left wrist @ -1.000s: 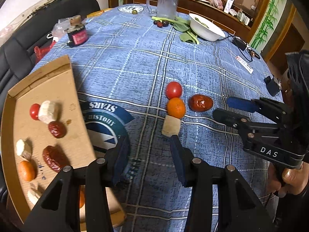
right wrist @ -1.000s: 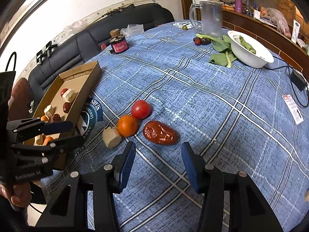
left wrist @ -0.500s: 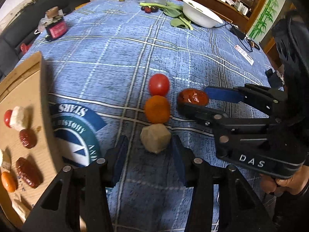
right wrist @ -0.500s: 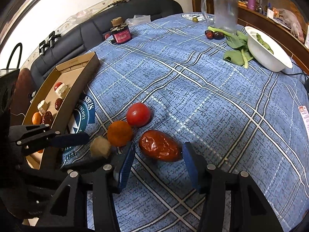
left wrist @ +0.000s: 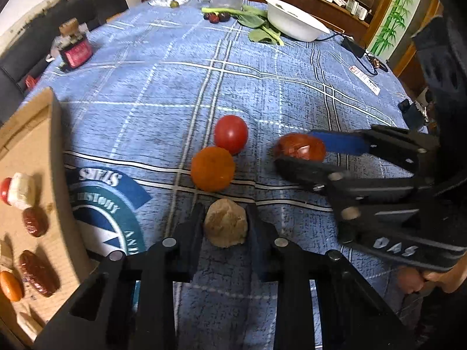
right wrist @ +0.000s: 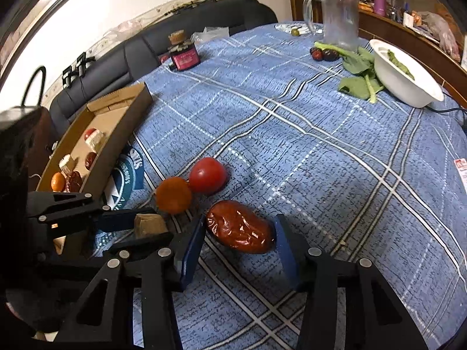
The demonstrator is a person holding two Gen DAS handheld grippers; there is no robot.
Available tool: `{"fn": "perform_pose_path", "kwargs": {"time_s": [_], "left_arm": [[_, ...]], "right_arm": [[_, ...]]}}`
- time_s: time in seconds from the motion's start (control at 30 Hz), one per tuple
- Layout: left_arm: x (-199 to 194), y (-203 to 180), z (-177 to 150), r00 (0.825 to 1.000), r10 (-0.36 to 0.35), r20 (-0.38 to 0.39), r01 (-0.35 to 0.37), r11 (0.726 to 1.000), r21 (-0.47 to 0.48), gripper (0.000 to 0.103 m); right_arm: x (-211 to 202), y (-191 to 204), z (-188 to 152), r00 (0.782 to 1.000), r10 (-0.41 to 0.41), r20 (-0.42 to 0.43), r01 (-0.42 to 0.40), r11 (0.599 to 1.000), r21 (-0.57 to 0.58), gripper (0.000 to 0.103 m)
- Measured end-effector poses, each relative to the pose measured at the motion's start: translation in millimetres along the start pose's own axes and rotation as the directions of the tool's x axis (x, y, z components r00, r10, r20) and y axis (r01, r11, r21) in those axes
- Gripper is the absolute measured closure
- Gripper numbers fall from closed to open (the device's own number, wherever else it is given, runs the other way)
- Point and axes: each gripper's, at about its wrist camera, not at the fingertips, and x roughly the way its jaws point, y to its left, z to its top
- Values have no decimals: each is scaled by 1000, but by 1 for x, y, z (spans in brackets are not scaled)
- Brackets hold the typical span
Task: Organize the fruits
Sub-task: 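Grasp a beige round chunk with the left tool while the right tool grasps a large red date, then carry the beige chunk and the large date in both tools over the tray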
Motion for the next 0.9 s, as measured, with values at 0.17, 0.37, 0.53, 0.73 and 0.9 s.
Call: {"fn": "perform_pose_path", "kwargs": {"time_s": [0.17,0.37,0.53,0.73,0.9], "left_arm": [[-32,-1,-8,992,35,118,-36,999,10,78],[-69,6,-22,970,77,229,-77,997,-9,78],[-88,12,-32,958,89,271,-88,996,-18,78],[-102,26,-40,951,109,289,-100,994,-43,78],[-111,41,-45,946,128,297,-111,991,-73,78]], "right_arm": [[-35,4,-6,996,-24,91,24,1000,8,54],[-68,20,-16,979,-75,189,79,997,-17,54],[-81,33,-22,972,-82,219,92,995,-32,54],[-84,50,-23,971,-73,229,88,994,-56,54],[-83,67,-21,970,-70,231,93,992,-89,54]]}}
